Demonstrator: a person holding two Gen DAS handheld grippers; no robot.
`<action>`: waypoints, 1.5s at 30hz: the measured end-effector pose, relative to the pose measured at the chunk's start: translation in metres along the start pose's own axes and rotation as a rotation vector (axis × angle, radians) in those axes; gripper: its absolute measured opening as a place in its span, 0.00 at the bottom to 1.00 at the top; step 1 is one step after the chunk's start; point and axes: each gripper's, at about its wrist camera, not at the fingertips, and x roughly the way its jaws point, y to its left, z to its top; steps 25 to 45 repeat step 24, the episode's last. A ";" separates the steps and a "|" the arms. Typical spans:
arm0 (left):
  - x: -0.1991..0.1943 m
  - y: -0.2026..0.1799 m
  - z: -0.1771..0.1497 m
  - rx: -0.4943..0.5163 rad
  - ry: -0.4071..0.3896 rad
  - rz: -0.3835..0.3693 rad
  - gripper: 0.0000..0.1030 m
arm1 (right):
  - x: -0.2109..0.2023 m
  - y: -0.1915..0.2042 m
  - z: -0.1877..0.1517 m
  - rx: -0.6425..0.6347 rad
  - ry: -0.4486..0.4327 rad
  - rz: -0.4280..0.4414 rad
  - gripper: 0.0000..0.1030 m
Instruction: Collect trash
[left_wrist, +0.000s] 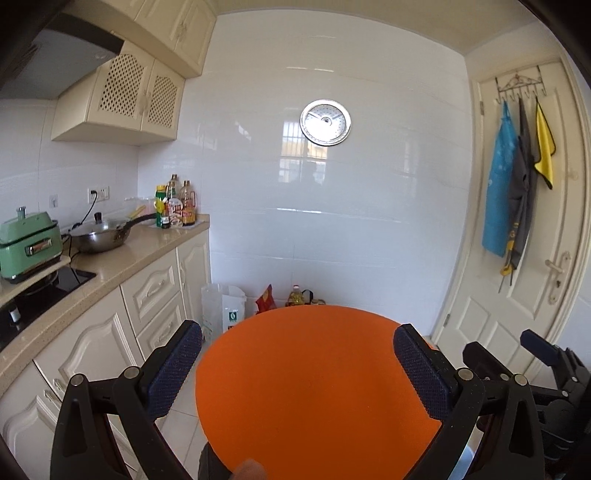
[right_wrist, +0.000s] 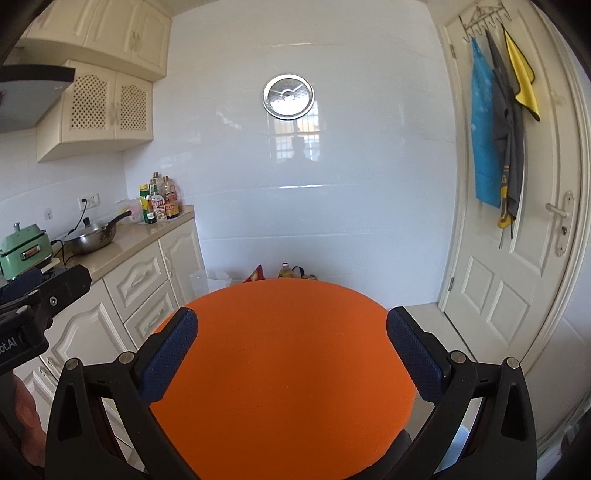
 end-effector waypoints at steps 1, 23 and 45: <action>-0.001 0.003 0.001 -0.007 -0.003 0.003 0.99 | -0.001 0.002 0.000 -0.005 -0.003 0.002 1.00; -0.005 -0.006 0.016 -0.014 -0.025 0.020 0.99 | -0.001 0.013 0.002 -0.019 -0.005 0.017 1.00; -0.006 -0.008 0.014 -0.012 -0.029 0.023 0.99 | -0.001 0.013 0.001 -0.017 -0.004 0.016 1.00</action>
